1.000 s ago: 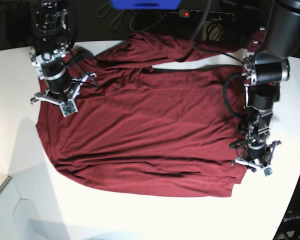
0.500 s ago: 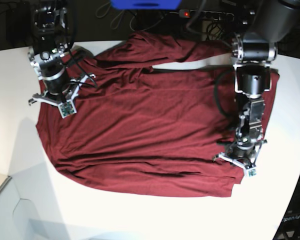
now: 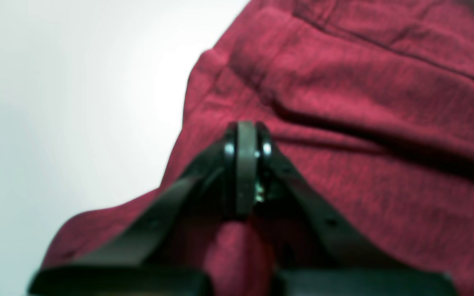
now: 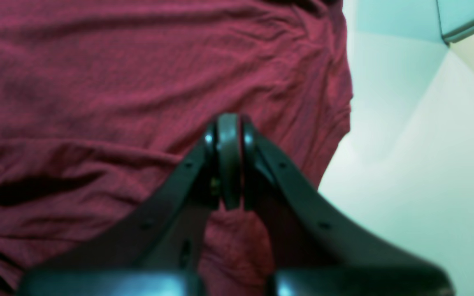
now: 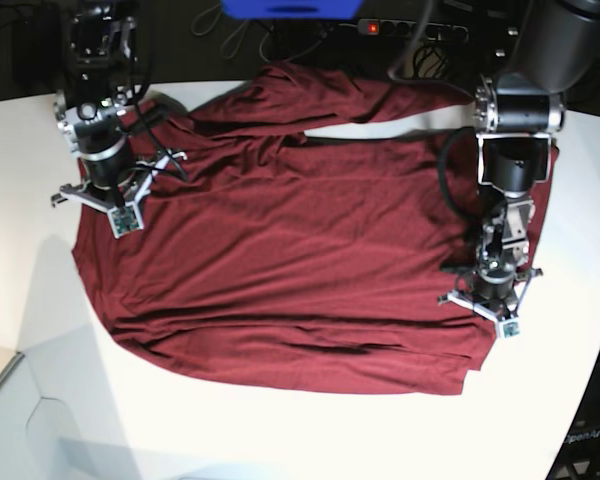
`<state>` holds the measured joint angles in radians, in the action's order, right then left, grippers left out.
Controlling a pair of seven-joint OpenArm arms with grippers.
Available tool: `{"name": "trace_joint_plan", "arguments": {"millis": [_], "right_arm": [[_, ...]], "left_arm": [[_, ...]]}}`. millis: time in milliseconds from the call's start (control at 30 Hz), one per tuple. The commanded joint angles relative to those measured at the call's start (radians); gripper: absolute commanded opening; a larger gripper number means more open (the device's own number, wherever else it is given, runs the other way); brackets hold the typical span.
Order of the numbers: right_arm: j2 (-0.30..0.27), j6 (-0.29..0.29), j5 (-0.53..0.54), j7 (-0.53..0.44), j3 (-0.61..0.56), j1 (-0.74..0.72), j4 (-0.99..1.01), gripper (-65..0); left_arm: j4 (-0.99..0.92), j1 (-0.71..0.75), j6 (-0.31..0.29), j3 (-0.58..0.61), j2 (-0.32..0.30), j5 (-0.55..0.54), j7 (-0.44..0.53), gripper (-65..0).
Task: Layout the t-shirt on the table in an organized manner, then fold the t-shirt properly
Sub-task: 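Move the left gripper to the shirt's shoulder near the collar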
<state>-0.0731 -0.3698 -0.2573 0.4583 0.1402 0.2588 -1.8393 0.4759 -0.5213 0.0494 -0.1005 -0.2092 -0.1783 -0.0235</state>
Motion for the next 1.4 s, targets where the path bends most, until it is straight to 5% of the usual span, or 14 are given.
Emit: {"name": "trace_joint_plan", "arguments": {"millis": [0,300,667,800,1033,1200,1367], "right_arm": [[-0.011,0.001,0.002,-0.02,0.003,-0.002,-0.015,-65.0],[-0.011,0.001,0.0,-0.022,0.005,-0.008,0.066,-65.0],[-0.009,0.001,-0.001,-0.022,0.003,-0.008,0.077,-65.0],[-0.009,0.001,-0.001,-0.023,0.003,-0.023,0.076,-65.0],[-0.009,0.001,-0.001,-0.023,0.029,-0.037,0.076,-65.0],[-0.008,0.001,0.002,-0.022,0.059,-0.065,0.076,-65.0],[-0.006,0.001,0.002,-0.022,0.082,-0.071,0.076,-65.0]], "left_arm": [[-0.024,-0.017,0.014,-0.002,-0.022,0.003,-0.04,-64.9],[-0.105,-0.15,0.016,-0.005,-0.06,-0.005,0.009,-64.9],[0.001,-0.207,0.016,-0.012,-0.017,-0.008,0.0,-64.8],[0.188,-0.148,0.016,-0.014,-0.012,-0.05,-0.134,-58.4],[0.739,0.1,0.025,-0.012,-0.035,-0.318,-0.427,-40.4],[1.245,0.384,0.019,-0.008,-0.045,-0.353,-0.602,-38.3],[1.446,0.649,0.016,-0.003,-0.083,-0.344,-0.629,-38.3]]}}
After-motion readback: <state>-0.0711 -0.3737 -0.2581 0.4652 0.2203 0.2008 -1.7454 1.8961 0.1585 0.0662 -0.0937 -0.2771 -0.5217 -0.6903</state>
